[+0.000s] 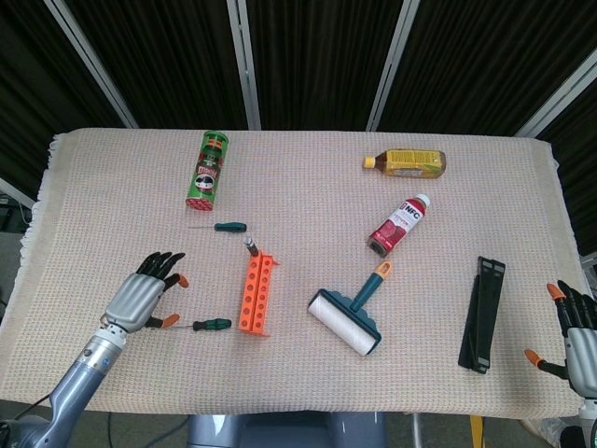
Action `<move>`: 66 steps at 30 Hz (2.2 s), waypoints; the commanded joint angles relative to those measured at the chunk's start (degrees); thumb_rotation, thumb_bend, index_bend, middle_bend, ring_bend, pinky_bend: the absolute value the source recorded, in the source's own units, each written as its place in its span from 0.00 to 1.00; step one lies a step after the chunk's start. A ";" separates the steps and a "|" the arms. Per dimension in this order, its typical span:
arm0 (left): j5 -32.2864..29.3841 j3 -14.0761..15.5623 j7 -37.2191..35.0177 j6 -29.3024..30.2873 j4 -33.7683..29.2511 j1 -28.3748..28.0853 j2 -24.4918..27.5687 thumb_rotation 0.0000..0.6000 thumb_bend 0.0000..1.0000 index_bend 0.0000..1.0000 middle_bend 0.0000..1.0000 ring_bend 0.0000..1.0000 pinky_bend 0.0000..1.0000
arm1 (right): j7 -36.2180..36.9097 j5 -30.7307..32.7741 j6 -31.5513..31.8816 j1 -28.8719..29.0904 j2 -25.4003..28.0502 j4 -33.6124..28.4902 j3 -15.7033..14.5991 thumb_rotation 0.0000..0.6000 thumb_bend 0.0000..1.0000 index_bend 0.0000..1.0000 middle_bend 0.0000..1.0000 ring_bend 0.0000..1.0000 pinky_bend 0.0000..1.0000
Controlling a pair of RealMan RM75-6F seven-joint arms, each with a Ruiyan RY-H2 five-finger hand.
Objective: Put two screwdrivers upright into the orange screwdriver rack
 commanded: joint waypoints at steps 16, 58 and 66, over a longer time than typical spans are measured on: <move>-1.21 1.99 4.69 -2.45 3.74 -0.55 -9.96 1.00 0.34 0.41 0.04 0.00 0.00 | 0.09 -0.09 0.62 -0.30 0.09 -0.08 -0.26 1.00 0.00 0.00 0.00 0.00 0.00; -5.98 1.67 9.15 -3.42 3.83 -2.51 -13.11 1.00 0.30 0.39 0.03 0.00 0.00 | 1.93 1.00 0.50 -1.06 -0.30 1.61 -0.23 1.00 0.00 0.00 0.00 0.00 0.00; -7.54 1.76 10.07 -3.86 4.84 -2.57 -13.99 1.00 0.30 0.38 0.03 0.00 0.00 | 2.13 0.99 0.79 -1.27 -0.28 1.78 -0.24 1.00 0.00 0.00 0.00 0.00 0.00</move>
